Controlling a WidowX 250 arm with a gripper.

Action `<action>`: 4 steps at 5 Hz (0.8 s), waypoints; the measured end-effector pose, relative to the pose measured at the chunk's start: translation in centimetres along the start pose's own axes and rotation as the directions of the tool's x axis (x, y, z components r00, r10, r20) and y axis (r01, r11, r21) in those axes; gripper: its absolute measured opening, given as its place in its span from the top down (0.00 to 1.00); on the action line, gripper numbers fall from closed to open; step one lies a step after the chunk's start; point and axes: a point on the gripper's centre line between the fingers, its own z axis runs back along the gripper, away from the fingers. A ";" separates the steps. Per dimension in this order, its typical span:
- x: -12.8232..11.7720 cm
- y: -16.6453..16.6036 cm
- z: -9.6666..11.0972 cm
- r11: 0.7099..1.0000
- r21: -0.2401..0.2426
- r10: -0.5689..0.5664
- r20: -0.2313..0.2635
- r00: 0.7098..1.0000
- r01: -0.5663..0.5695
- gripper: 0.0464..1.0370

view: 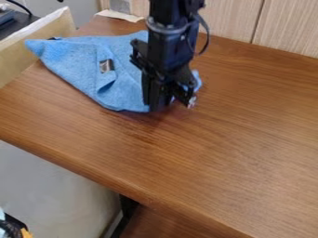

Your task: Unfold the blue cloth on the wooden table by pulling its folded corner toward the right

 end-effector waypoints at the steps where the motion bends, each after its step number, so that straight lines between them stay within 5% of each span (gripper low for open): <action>1: -0.9 -0.5 -1.1 1.000 -0.007 -0.026 -0.024 0.999 0.026 0.99; 2: -1.0 -0.3 -1.1 1.000 0.011 -0.004 -0.028 1.000 0.004 0.97; 3: -1.1 -0.1 -1.0 0.999 0.044 0.020 -0.041 0.999 -0.018 0.83; 4: -1.2 0.0 -1.0 0.999 0.044 0.034 -0.045 0.998 -0.032 0.57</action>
